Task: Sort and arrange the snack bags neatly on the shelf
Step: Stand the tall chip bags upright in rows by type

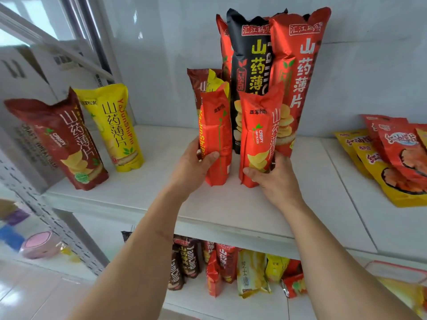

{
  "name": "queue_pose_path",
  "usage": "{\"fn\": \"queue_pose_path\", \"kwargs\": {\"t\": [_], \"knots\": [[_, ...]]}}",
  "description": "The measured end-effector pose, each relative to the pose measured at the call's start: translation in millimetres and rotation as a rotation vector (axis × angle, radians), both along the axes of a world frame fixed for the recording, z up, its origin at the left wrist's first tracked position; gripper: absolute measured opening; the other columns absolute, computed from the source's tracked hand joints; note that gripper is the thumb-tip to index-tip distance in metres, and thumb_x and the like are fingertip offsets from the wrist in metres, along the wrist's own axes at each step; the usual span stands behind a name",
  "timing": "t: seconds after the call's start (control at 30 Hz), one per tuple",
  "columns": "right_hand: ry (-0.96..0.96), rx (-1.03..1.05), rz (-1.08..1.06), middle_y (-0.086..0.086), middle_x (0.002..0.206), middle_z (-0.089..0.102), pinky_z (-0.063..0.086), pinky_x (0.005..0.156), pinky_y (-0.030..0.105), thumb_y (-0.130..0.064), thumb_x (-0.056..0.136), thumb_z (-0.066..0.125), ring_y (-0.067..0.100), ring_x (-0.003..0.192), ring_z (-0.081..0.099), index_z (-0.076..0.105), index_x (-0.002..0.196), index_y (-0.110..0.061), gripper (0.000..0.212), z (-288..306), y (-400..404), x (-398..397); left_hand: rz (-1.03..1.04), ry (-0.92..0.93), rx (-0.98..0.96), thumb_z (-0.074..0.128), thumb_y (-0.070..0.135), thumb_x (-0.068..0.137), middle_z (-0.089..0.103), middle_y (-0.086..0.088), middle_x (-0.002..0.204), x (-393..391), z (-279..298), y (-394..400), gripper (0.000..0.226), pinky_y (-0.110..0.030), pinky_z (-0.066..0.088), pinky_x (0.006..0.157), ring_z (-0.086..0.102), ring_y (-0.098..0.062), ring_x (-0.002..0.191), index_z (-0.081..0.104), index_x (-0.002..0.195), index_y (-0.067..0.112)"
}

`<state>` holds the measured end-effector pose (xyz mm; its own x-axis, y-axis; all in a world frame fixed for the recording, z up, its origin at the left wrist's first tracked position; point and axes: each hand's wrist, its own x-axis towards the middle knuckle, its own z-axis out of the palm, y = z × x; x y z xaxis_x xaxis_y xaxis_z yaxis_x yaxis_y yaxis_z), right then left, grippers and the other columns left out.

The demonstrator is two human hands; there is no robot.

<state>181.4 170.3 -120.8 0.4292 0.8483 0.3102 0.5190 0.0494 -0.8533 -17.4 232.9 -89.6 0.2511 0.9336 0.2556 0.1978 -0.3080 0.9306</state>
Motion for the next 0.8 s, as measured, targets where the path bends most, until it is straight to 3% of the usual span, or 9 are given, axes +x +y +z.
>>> {"fn": "queue_pose_path", "kwargs": {"t": [0.2, 0.3, 0.5, 0.63, 0.7, 0.73, 0.8], "knots": [[0.014, -0.004, 0.087, 0.001, 0.123, 0.055, 0.051, 0.098, 0.043, -0.062, 0.06, 0.081, 0.018, 0.113, 0.059, 0.054, 0.131, -0.03, 0.083, 2.9, 11.7, -43.1, 0.101, 0.008, 0.068, 0.069, 0.042, 0.078, 0.065, -0.004, 0.117, -46.0, -0.1, -2.5, 0.062, -0.048, 0.057, 0.089, 0.064, -0.016, 0.096, 0.05, 0.133, 0.023], [0.02, -0.028, 0.143, 0.0, 0.125, 0.059, 0.054, 0.094, 0.044, -0.073, 0.053, 0.076, 0.015, 0.111, 0.062, 0.052, 0.133, -0.031, 0.093, 2.9, 21.3, -65.5, 0.211, 0.061, 0.086, 0.073, 0.057, 0.067, 0.058, 0.0, 0.117, -73.7, -2.9, 3.4, 0.078, -0.051, 0.056, 0.089, 0.061, -0.019, 0.105, 0.05, 0.137, 0.028], [0.011, -0.041, 0.188, 0.0, 0.125, 0.056, 0.052, 0.095, 0.043, -0.072, 0.051, 0.073, 0.016, 0.11, 0.06, 0.052, 0.133, -0.027, 0.096, 3.1, 39.5, -114.1, 0.31, 0.107, 0.085, 0.078, 0.068, 0.056, 0.033, 0.005, 0.134, -120.8, -3.0, 4.5, 0.113, -0.049, 0.056, 0.092, 0.05, -0.021, 0.122, 0.034, 0.15, 0.024], [0.014, -0.039, 0.213, 0.0, 0.127, 0.054, 0.051, 0.097, 0.042, -0.072, 0.052, 0.073, 0.016, 0.112, 0.059, 0.051, 0.135, -0.028, 0.097, 2.0, 48.4, -136.7, 0.172, 0.072, 0.015, 0.084, 0.046, 0.074, 0.039, 0.004, 0.15, -143.8, -3.9, 6.2, 0.105, -0.029, 0.047, 0.104, 0.045, -0.011, 0.132, 0.021, 0.156, 0.026], [0.015, -0.031, 0.21, -0.001, 0.127, 0.054, 0.051, 0.097, 0.042, -0.069, 0.057, 0.076, 0.015, 0.113, 0.058, 0.05, 0.136, -0.027, 0.093, 2.4, 51.5, -142.8, 0.085, 0.053, -0.022, 0.081, 0.027, 0.082, 0.048, 0.005, 0.146, -152.3, -6.7, 7.0, 0.098, -0.002, 0.044, 0.089, 0.047, -0.008, 0.13, 0.017, 0.157, 0.025], [0.015, -0.03, 0.208, -0.001, 0.129, 0.054, 0.05, 0.098, 0.041, -0.064, 0.061, 0.079, 0.015, 0.114, 0.057, 0.049, 0.137, -0.027, 0.089, 2.4, 52.8, -144.9, 0.074, 0.064, -0.02, 0.078, 0.018, 0.084, 0.052, 0.004, 0.141, -155.6, -8.3, 7.4, 0.095, 0.004, 0.041, 0.078, 0.05, -0.005, 0.123, 0.017, 0.157, 0.023], [0.029, -0.028, 0.209, -0.001, 0.131, 0.054, 0.048, 0.098, 0.038, -0.052, 0.07, 0.082, 0.016, 0.116, 0.056, 0.047, 0.139, -0.027, 0.081, 2.2, 54.9, -147.5, 0.077, 0.05, -0.004, 0.077, 0.008, 0.083, 0.059, 0.003, 0.128, -160.2, -10.8, 9.0, 0.085, 0.002, 0.043, 0.075, 0.057, 0.004, 0.108, 0.028, 0.151, 0.021]]}}
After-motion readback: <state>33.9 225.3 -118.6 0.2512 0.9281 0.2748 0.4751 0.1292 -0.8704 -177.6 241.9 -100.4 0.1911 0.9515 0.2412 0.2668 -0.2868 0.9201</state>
